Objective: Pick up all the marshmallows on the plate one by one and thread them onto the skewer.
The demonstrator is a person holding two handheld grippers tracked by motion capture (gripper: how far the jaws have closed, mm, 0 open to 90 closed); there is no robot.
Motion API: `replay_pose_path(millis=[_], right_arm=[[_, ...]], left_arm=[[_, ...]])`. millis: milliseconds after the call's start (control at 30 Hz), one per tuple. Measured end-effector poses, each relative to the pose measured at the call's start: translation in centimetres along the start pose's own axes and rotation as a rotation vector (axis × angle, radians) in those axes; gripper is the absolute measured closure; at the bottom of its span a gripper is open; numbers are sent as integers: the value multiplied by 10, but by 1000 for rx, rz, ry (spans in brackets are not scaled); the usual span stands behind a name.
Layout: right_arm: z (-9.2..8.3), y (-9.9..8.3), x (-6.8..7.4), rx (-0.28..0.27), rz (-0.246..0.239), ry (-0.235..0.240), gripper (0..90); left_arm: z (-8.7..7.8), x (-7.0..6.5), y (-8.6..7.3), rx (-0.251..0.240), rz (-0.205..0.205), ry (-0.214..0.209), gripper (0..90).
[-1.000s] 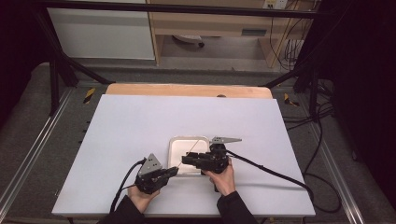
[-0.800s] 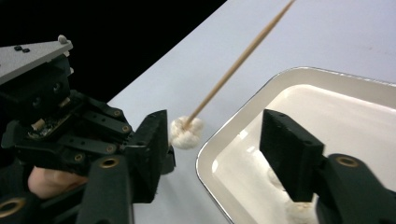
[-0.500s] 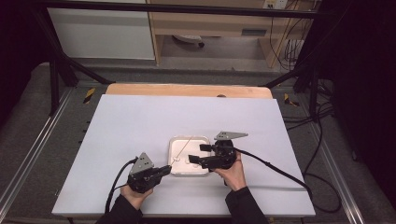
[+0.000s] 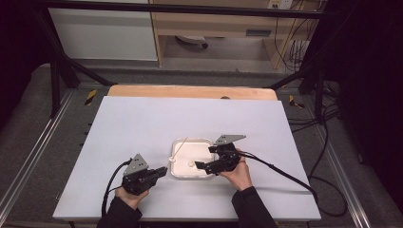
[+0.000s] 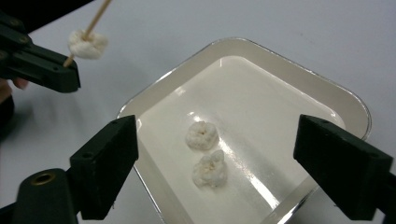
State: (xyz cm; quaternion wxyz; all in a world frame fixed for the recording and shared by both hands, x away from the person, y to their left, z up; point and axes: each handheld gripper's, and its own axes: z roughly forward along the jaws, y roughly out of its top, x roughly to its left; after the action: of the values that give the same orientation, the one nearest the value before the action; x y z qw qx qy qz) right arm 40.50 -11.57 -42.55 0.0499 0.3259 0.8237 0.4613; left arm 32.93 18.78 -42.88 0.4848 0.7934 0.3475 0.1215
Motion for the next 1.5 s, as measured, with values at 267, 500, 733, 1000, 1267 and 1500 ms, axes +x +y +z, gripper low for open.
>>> replay_pose_path(millis=[267,500,733,1000,1267,1500], right_arm=[[16,-14,2,59,-84,-38,332],[22,-20,4,55,-133,-50,446],[24,-23,6,74,-176,-50,530],[25,-24,8,75,-226,-47,604],[25,-25,8,71,-238,-47,675],[23,-24,8,71,-198,-61,700]], left_arm=[[2,0,-1,16,6,7,885],[3,-1,-1,22,10,5,885],[3,-1,-1,24,12,0,885],[4,-2,-1,26,17,-5,885],[5,-4,-1,28,22,-10,885],[5,-4,-1,29,26,-12,885]])
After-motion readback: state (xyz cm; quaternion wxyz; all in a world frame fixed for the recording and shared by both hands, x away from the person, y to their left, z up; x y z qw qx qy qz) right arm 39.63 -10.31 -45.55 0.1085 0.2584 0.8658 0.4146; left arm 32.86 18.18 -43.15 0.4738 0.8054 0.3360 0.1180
